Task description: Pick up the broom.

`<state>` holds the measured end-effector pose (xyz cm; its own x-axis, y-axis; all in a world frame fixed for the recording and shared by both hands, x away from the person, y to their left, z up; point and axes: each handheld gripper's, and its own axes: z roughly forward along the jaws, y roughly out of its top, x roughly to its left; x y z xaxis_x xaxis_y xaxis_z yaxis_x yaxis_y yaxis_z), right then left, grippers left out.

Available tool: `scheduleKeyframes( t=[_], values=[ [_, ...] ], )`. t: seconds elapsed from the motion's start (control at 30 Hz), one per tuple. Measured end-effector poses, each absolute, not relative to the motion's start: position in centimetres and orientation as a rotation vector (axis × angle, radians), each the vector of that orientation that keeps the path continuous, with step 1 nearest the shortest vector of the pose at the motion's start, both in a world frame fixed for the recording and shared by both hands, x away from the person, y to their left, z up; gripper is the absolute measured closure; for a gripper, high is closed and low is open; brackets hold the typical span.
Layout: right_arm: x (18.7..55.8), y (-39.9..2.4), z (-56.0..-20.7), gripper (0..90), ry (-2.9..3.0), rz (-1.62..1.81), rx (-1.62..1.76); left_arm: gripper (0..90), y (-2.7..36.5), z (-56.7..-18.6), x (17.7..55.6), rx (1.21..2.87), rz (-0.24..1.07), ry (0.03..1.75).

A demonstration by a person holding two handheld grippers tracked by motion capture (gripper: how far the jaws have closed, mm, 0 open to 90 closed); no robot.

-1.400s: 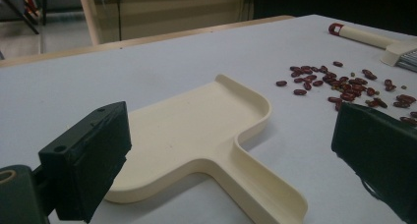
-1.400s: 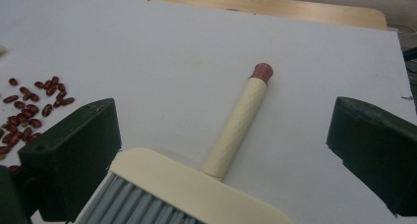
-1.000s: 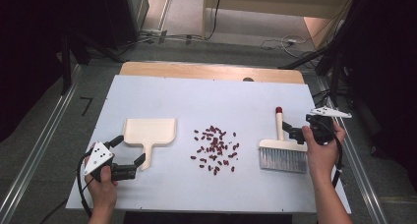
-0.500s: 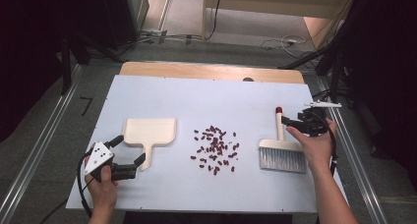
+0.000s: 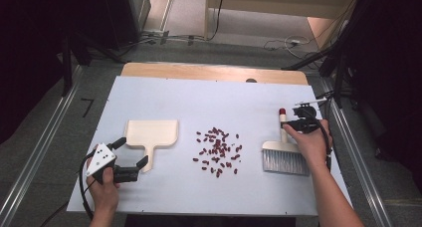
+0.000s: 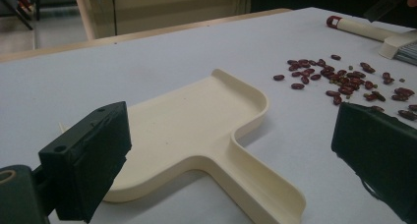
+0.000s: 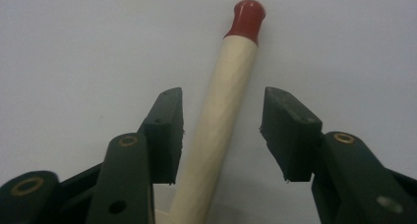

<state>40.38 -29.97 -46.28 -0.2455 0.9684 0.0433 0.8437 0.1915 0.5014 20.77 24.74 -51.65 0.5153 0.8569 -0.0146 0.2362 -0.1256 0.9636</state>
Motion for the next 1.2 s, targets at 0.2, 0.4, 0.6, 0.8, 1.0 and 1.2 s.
scheduleKeyframes(
  t=[0.2,0.4,0.6,0.8,1.0,1.2],
  values=[
    [40.7,-29.5,-47.1,52.1,2.183,0.558,1.762,1.6,24.7,-51.7,20.8,1.654,0.683,0.936],
    [40.9,-29.3,-47.8,56.1,2.177,0.543,1.806,1.6,24.7,-51.7,20.8,1.654,0.682,0.934],
    [40.9,-29.3,-48.4,62.0,2.164,0.553,1.844,1.6,24.7,-51.7,20.8,1.657,0.684,0.933],
    [41.0,-28.9,-48.5,61.9,2.149,0.512,1.857,1.6,24.6,-51.7,20.9,1.665,0.689,0.937],
    [41.4,-28.6,-48.3,65.4,2.141,0.464,1.89,1.6,24.6,-51.7,20.9,1.672,0.688,0.935],
    [41.2,-29.5,-48.4,68.9,2.114,0.545,1.929,1.7,24.6,-51.7,20.9,1.669,0.69,0.938]
  ],
)
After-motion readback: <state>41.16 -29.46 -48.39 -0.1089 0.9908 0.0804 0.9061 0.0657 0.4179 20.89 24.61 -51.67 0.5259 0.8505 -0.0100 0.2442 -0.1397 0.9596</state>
